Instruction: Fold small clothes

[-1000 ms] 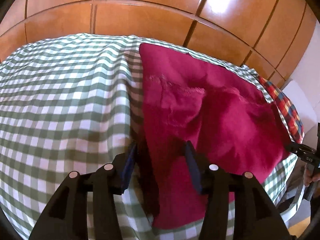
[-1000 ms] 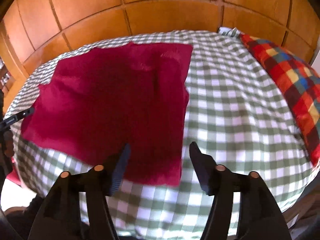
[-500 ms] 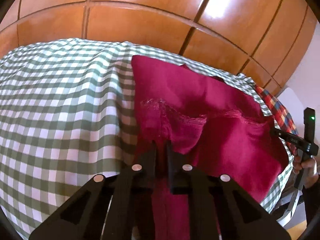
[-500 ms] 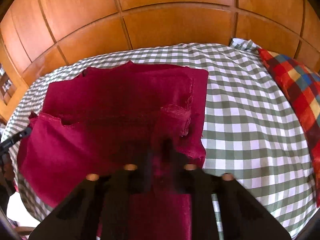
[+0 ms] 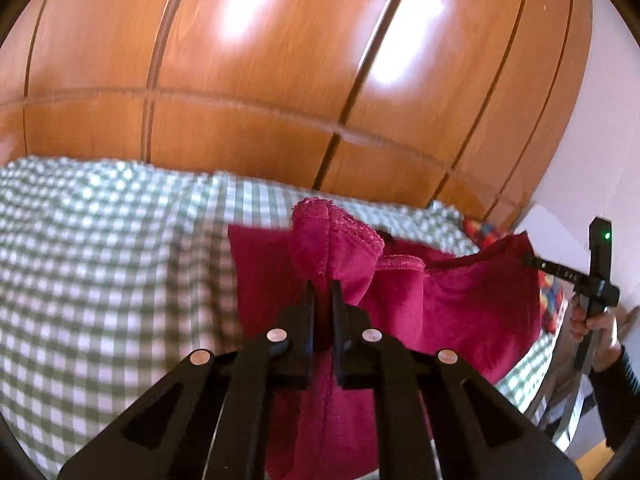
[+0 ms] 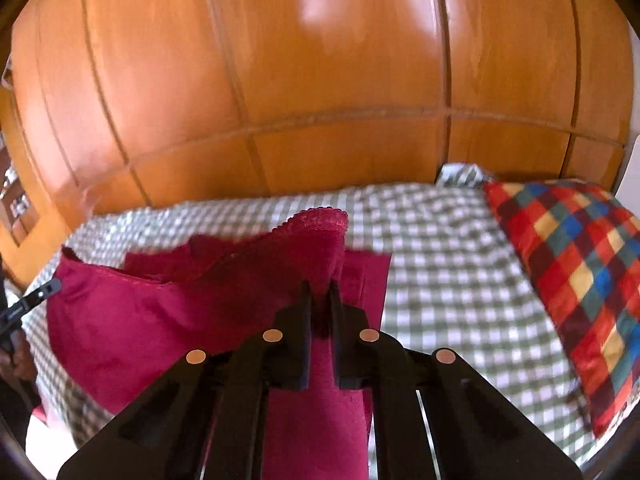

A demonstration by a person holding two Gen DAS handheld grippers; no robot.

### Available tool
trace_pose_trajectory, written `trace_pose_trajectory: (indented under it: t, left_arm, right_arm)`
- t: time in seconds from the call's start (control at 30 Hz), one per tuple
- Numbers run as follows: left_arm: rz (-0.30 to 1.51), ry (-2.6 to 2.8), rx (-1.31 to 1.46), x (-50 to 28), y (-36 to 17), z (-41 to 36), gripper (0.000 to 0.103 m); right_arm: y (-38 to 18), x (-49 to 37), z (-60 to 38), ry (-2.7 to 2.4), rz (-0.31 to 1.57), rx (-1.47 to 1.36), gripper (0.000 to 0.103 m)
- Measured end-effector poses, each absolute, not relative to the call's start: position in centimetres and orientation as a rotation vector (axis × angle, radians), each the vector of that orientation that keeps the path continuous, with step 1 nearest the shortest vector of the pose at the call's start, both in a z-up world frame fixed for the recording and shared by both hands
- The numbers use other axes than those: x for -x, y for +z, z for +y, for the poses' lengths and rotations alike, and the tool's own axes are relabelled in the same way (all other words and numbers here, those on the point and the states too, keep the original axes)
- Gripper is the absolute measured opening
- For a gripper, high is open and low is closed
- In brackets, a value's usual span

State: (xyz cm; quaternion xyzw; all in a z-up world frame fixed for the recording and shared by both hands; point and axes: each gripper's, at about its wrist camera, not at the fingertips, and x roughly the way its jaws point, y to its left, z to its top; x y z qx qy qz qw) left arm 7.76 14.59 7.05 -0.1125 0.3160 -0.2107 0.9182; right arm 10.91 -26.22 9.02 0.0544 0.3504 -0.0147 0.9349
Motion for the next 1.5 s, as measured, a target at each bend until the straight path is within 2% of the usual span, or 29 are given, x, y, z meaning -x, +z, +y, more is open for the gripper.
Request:
trace_pose_trajectory:
  t: [0.13,0.27,0.53,0.6,0.63,0.67,0.7,0.8,0.87,0.9,1.1,1.13,1.17,1.2,1.23,1.27,1.33,1.5]
  left_arm:
    - [0.619,-0.395,0.239,-11.2,8.3,14.5,0.006]
    - [0.663,-0.307,0.233,-16.5,7.5,13.9,0.006]
    - [0.904,-0.115,0.159,-24.6,-0.2,12.0,0.009]
    - [0.932,-0.101,0.159,-24.7,-1.4,12.1,0.014]
    - [0.922,-0.107,0.186,-24.2,-1.2,12.6,0.021]
    - [0.914,-0.100,0.210,-23.6,-1.0,13.1,0.035]
    - [0.905,-0.097,0.226,-23.0,-0.7,13.6,0.038]
    - [0.883,-0.133,0.266,-20.2,-0.1,15.0,0.039]
    - [0.881,-0.172,0.278,-17.7,0.0,15.7,0.041]
    - [0.885,-0.195,0.288,-16.6,-0.2,15.8,0.042]
    - [0.928,-0.294,0.299,-9.4,-2.2,14.6,0.044]
    - [0.931,-0.297,0.293,-9.2,-2.4,14.3,0.042]
    - [0.943,-0.293,0.286,-9.1,-3.0,14.0,0.039]
    - [0.952,-0.288,0.287,-9.0,-3.3,13.8,0.033]
    - [0.956,-0.288,0.289,-9.1,-3.4,13.8,0.024]
    - [0.958,-0.281,0.289,-9.2,-3.5,13.7,0.017]
    - [0.960,-0.282,0.288,-9.2,-3.1,13.5,0.007]
    - [0.958,-0.308,0.222,-6.9,-1.0,13.4,0.007]
  right_arm:
    - [8.8,-14.8,-27.3,-0.078,0.711,-0.130,0.007]
    - [6.8,-19.4,-29.0,-0.151,0.748,-0.171,0.005]
    - [-2.0,-24.7,-30.4,-0.209,0.963,-0.182,0.004]
    - [-2.1,-24.1,-30.8,-0.184,0.954,-0.221,0.014]
    - [-1.8,-23.5,-31.2,-0.163,0.951,-0.257,0.036]
    - [-1.3,-22.7,-31.6,-0.147,0.942,-0.290,0.055]
    - [-0.8,-21.9,-31.8,-0.140,0.922,-0.307,0.057]
    - [0.5,-18.4,-32.5,-0.047,0.890,-0.388,0.057]
    - [0.7,-16.1,-32.5,0.007,0.892,-0.447,0.063]
    - [0.5,-14.7,-32.5,0.036,0.892,-0.484,0.064]
    - [-3.8,-9.7,-31.3,0.092,0.981,-0.606,0.064]
    - [-4.4,-9.4,-31.0,0.093,0.988,-0.611,0.060]
    - [-4.7,-9.3,-30.6,0.089,0.981,-0.603,0.048]
    - [-4.8,-9.3,-30.4,0.080,0.980,-0.597,0.040]
    - [-4.9,-9.4,-30.2,0.073,0.984,-0.613,0.026]
    - [-4.8,-9.4,-30.1,0.074,0.984,-0.615,0.021]
    - [-4.0,-9.1,-29.5,0.073,0.981,-0.568,0.016]
    - [-1.0,-7.1,-28.8,0.098,0.966,-0.459,0.014]
